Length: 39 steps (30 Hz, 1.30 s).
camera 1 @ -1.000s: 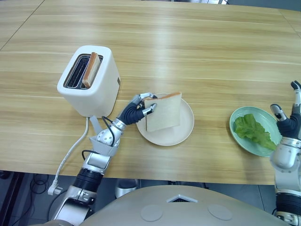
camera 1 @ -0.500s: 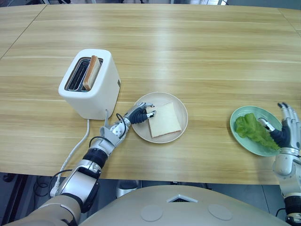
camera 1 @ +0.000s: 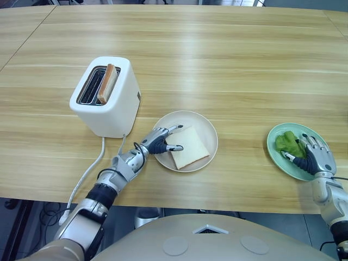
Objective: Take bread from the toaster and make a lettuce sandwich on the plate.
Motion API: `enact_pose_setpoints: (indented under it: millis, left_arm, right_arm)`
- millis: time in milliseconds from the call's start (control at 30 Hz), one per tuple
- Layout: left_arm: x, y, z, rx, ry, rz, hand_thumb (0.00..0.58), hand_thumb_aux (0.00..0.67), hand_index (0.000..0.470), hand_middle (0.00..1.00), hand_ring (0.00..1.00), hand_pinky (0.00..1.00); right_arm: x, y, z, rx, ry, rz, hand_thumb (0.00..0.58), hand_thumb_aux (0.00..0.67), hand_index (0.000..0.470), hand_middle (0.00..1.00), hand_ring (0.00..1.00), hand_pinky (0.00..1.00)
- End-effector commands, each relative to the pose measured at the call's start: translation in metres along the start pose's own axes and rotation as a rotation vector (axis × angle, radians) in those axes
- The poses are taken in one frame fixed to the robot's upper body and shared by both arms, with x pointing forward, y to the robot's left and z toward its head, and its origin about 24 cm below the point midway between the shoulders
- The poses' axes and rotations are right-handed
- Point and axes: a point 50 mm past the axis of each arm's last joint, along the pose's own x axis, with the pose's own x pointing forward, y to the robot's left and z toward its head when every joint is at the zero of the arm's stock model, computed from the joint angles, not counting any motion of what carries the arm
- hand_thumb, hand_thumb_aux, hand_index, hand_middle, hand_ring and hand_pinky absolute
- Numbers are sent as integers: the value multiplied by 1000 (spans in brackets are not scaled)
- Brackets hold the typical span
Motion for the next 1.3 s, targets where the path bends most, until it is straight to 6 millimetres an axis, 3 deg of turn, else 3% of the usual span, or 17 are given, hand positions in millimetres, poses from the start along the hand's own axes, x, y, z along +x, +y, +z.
enact_pose_setpoints:
  millis: [33,233,367,567,667,733,900,1100,1300]
  left_arm:
    - [-5,5,15,5,-36,0,0,0,0,659,659,659]
    - [-14,41,40,-14,-110,203,0,0,0,663,663,663]
    - [-24,69,51,-53,-161,389,0,0,0,659,659,659]
    - [-43,88,48,-64,-150,566,0,0,0,663,663,663]
    - [-50,93,47,-20,-133,616,0,0,0,655,655,655]
    - [-52,94,45,13,-120,627,0,0,0,655,655,655]
    - [-60,97,37,35,-66,674,0,0,0,643,643,643]
    - [-74,114,28,107,14,800,0,0,0,647,647,647]
    - [-94,141,2,350,240,897,0,0,0,588,588,588]
  right_arm:
    - [-4,3,1,-21,-7,16,580,670,460,0,0,0]
    - [1,-14,9,-25,-50,-109,580,670,460,0,0,0]
    - [0,-30,30,-21,-151,-199,580,670,460,0,0,0]
    - [-6,-59,119,115,-474,-305,580,670,460,0,0,0]
    - [-9,-56,181,197,-708,-273,580,670,460,0,0,0]
    - [-10,-51,208,212,-807,-237,580,670,460,0,0,0]
    - [-14,-27,256,220,-966,-130,580,670,460,0,0,0]
    - [-16,-6,283,201,-1052,-56,580,670,460,0,0,0]
    - [-21,0,276,202,-1049,-30,580,652,447,0,0,0]
